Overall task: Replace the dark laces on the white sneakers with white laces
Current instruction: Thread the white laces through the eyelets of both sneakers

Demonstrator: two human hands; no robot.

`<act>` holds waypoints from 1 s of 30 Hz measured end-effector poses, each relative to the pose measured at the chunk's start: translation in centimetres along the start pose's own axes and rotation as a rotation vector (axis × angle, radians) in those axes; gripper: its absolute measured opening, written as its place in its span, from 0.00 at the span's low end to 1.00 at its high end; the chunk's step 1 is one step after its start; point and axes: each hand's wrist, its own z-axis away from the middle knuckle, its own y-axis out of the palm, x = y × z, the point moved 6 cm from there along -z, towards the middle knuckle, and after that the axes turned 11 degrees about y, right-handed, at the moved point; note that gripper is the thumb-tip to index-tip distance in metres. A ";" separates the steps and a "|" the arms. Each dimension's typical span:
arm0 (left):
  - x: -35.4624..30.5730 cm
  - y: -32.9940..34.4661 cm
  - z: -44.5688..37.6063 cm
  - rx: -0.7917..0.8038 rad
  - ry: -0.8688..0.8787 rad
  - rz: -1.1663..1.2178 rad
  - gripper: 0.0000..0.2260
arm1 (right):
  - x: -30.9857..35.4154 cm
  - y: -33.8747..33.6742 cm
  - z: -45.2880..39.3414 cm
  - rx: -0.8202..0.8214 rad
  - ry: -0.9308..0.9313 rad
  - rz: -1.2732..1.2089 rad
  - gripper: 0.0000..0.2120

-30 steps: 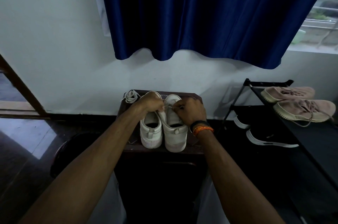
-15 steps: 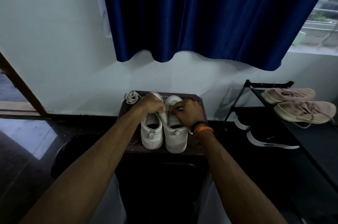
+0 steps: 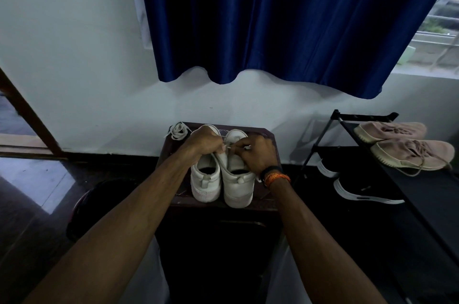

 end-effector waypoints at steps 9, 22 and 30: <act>-0.5 0.0 0.5 0.005 0.003 -0.031 0.12 | -3.2 -0.8 0.9 -0.240 0.416 -0.712 0.05; -0.2 0.2 0.4 -0.036 0.044 -0.170 0.11 | -3.5 -2.2 -0.7 -0.067 0.387 -0.487 0.03; -0.1 0.1 0.2 -0.042 0.077 -0.179 0.10 | 0.1 -1.8 0.4 -0.065 0.174 0.153 0.12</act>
